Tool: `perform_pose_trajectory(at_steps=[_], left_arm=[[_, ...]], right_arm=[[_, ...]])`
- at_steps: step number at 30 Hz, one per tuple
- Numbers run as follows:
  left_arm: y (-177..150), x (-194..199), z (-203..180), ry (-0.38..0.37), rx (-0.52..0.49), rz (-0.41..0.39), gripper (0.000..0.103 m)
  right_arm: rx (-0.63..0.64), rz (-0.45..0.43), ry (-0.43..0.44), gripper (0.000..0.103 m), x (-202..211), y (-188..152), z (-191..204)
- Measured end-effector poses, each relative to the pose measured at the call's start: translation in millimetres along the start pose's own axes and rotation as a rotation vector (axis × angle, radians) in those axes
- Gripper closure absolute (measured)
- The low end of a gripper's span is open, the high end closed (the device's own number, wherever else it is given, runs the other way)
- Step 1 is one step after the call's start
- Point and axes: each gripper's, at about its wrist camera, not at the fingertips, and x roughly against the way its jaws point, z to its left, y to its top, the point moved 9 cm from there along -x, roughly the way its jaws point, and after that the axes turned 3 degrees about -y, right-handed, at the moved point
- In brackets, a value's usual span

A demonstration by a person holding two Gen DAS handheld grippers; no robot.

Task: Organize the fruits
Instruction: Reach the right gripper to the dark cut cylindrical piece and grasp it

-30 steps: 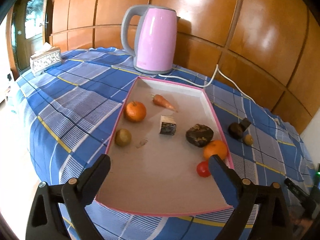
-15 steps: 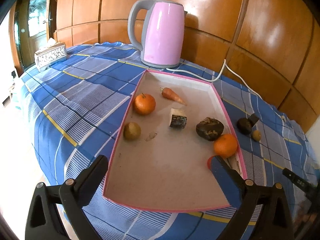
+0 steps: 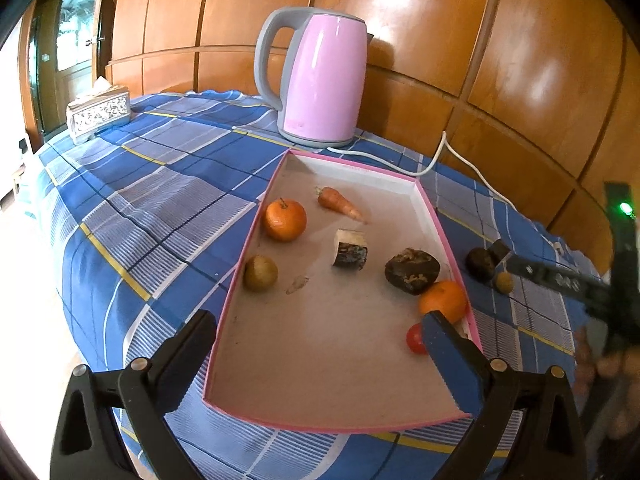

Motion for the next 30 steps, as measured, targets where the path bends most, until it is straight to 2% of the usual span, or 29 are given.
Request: perform_pose_trajectory(at_steps=[3,11,16,17,18,19,26,30], left_arm=[[0,-1,-1,-0.007,-0.003,-0.001,0.000],[-2,-7,5,0.002,0.004,0.014,0.000],[-2,-6,8,0.008,-0.004,0.012,0.000],[-2,-6,9,0.010,-0.002,0.012,0.000],[-2,-6,9,0.010,0.000,0.014,0.000],[-2,-6,10,0.009,0.005,0.014,0.000],[-3,-5,10,0.011,0.013,0.016,0.000],[-6,-5,8,0.014,0.011,0.030,0.000]], right_arm=[[0.024,0.000,-0.005,0.049,-9,15,8],[-0.167,0.038,-0.064,0.049,-37,39,-34],[-0.189,0.094,-0.108,0.049,-69,45,-36],[-0.194,0.115,-0.102,0.051,-77,43,-37],[-0.195,0.125,-0.099,0.060,-80,40,-37],[-0.197,0.130,-0.095,0.060,-83,38,-38],[-0.236,0.042,-0.080,0.061,-52,37,-52],[-0.239,0.022,-0.087,0.061,-29,21,-64]])
